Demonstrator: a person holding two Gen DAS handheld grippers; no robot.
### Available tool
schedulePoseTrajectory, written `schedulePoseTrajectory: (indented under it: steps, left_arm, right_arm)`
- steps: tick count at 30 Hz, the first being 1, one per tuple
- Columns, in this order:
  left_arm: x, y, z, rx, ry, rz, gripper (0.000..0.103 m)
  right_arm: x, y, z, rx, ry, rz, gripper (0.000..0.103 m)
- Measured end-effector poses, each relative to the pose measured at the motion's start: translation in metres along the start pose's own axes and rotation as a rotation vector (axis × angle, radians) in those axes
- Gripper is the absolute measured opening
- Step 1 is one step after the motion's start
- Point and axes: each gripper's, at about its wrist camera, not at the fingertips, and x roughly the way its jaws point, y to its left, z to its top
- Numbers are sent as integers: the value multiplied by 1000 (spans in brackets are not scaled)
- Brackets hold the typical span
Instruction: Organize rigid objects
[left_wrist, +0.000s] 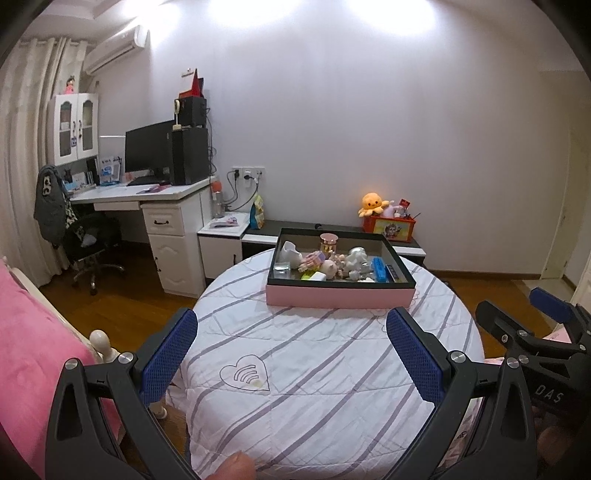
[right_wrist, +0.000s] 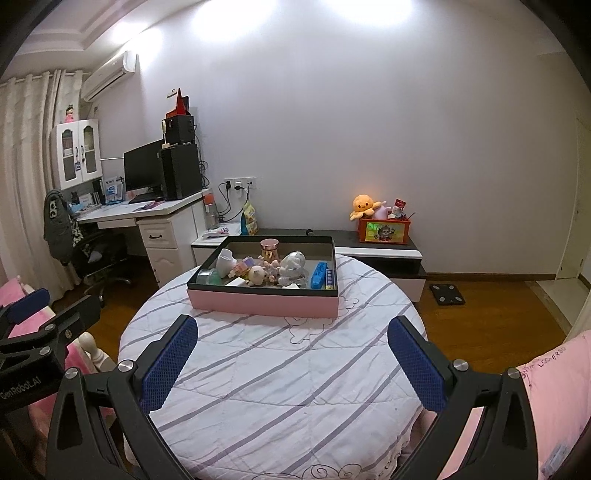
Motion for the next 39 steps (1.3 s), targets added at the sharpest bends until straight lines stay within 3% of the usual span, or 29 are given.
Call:
schedulePoseTrajectory:
  steps: [26,39]
  left_arm:
    - [2,4,1,-21,15,-72,103]
    - [4,5,2,-29,18,-47,103]
  right_arm:
    - [6,-9,0,16,2,-15,103]
    - [7,-10,0,16,2,-17,103]
